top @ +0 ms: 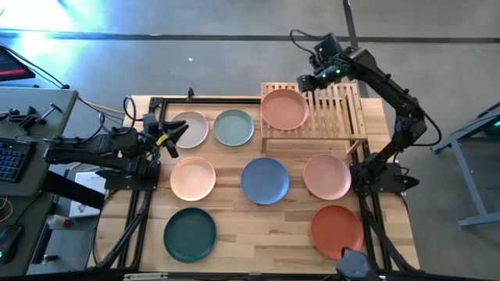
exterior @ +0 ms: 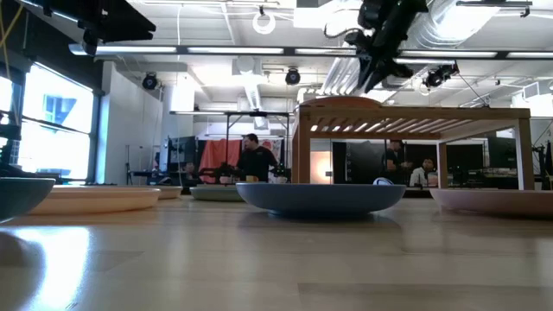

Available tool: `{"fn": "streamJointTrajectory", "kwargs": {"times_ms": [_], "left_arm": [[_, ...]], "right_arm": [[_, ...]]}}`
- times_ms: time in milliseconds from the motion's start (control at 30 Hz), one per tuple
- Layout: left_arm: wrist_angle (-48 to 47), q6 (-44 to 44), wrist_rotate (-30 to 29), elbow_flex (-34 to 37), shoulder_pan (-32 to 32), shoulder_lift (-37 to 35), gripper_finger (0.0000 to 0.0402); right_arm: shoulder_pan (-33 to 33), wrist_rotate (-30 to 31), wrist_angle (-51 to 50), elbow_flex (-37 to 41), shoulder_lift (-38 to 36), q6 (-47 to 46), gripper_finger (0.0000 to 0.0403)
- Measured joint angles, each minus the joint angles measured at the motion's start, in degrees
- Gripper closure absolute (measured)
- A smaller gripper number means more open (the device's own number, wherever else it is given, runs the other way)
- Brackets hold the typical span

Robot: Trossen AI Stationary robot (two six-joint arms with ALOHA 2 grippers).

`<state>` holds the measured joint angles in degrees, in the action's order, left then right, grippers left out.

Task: Place and stack plates onto a shelf
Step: Stack the white plate on top of the brown plate on the shelf

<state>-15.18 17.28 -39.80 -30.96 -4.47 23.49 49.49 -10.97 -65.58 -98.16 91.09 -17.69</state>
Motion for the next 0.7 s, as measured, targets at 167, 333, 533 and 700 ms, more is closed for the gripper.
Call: {"fn": "streamJointTrajectory", "kwargs": {"times_ms": [167,333,533,700], "left_arm": [[-0.41,-2.41,-1.03,-2.89,1.47,4.89,0.0312],[-7.8,-6.38,-2.11,-10.08,5.43,11.06,0.0312],[-21.31,-7.07,0.98,-16.2,13.82,17.62,0.0312],[-25.53,-3.85,13.55,-16.46,22.35,21.51,0.0312]], "right_arm": [[-0.86,-0.02,-0.44,-6.26,-0.02,2.24,0.032],[-2.24,-0.08,-1.37,-10.72,-0.09,3.21,0.032],[-3.99,-0.08,-1.53,-12.54,-0.11,3.21,0.032],[-5.78,-0.06,-1.53,-12.56,-0.1,3.21,0.032]]}}
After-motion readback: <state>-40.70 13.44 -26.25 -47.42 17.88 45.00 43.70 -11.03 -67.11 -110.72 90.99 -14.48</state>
